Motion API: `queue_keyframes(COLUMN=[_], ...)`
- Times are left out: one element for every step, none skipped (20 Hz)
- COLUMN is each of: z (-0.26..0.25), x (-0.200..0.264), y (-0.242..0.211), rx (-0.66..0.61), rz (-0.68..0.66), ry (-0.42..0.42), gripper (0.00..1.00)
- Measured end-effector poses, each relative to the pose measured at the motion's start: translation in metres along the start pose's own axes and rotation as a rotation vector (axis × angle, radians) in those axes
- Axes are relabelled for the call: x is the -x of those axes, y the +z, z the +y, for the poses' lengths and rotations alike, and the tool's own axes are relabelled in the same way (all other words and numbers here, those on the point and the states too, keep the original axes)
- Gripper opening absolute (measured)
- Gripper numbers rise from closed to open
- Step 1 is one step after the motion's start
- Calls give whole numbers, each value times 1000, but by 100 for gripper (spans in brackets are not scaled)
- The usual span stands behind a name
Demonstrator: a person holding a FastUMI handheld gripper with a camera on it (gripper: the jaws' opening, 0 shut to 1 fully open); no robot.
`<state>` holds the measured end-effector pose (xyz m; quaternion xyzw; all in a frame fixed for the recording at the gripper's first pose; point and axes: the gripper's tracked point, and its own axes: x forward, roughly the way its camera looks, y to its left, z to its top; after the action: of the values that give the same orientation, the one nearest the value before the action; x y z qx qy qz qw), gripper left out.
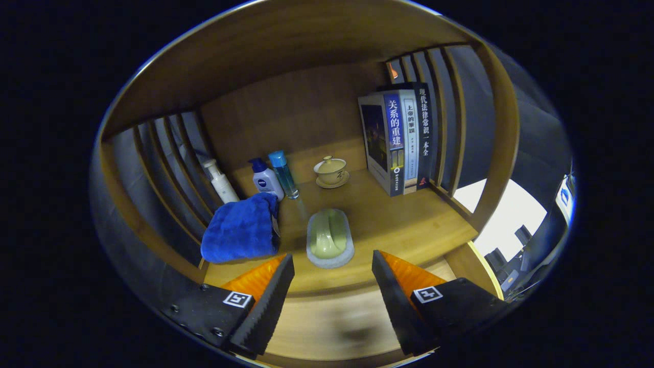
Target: Pull open the drawer, take out the items inside it, and place them on the countertop above the cabinet.
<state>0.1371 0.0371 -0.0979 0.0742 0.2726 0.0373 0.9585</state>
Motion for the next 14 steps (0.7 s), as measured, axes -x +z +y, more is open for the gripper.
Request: queue_keyframes(z=[-1, -2, -3, -6, -10, -14, -18, -21, -26, -30, -35, -41, -44, -45], x=[10, 22, 31, 42, 51, 60, 69, 77, 84, 90, 96, 104, 110, 115], y=[-4, -7, -10, -13, -18, -24, -29, -34, -42, -50, -58, -68, -78, -89], rx=[13, 27, 48, 71, 96, 120, 142, 161, 171, 177, 178, 179, 181, 182], rz=[-20, -43, -69, -103, -125, -148, -173, -192, -206, -223, -235, -240, -243, -244], ry=[-1, -4, -8, -19, -30, -44, -60, -70, -78, -88, -95, -103, -101, -98], gripper=[99, 99, 99, 99, 99, 99, 99, 99, 99, 99, 99, 99, 99, 99])
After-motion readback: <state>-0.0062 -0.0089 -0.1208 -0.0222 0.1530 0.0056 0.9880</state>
